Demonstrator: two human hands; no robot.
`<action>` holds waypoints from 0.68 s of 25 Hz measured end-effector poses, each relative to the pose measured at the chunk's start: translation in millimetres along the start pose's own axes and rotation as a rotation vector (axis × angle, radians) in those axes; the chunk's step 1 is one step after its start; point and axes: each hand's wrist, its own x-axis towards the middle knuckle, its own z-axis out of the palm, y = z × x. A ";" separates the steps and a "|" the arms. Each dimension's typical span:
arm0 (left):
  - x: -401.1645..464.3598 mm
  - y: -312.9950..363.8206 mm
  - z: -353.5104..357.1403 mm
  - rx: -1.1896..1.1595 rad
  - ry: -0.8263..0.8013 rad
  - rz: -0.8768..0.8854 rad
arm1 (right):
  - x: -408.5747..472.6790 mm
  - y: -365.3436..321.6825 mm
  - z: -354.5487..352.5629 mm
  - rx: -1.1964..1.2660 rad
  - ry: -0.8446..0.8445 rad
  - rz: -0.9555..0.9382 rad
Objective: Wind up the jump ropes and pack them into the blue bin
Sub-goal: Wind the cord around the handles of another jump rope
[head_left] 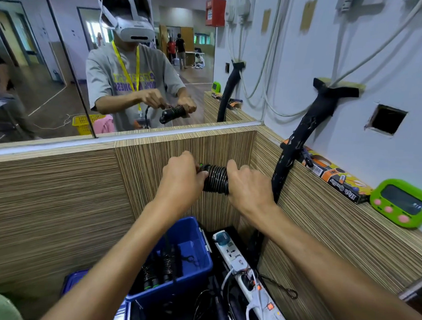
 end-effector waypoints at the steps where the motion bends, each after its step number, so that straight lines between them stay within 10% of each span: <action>1: -3.2 -3.7 1.0 -0.025 0.036 -0.004 | 2.4 -0.7 -0.4 0.006 -0.001 -0.006; 6: -21.9 -20.0 7.2 0.015 0.127 0.002 | 3.4 -7.5 3.9 0.002 -0.024 -0.025; 11: -26.8 -16.0 7.8 -0.730 -0.051 -0.222 | -3.4 -20.1 9.7 0.013 -0.033 -0.051; 17: -39.6 -14.9 12.5 -0.699 0.028 -0.067 | 5.9 -11.9 -5.6 0.065 0.037 -0.015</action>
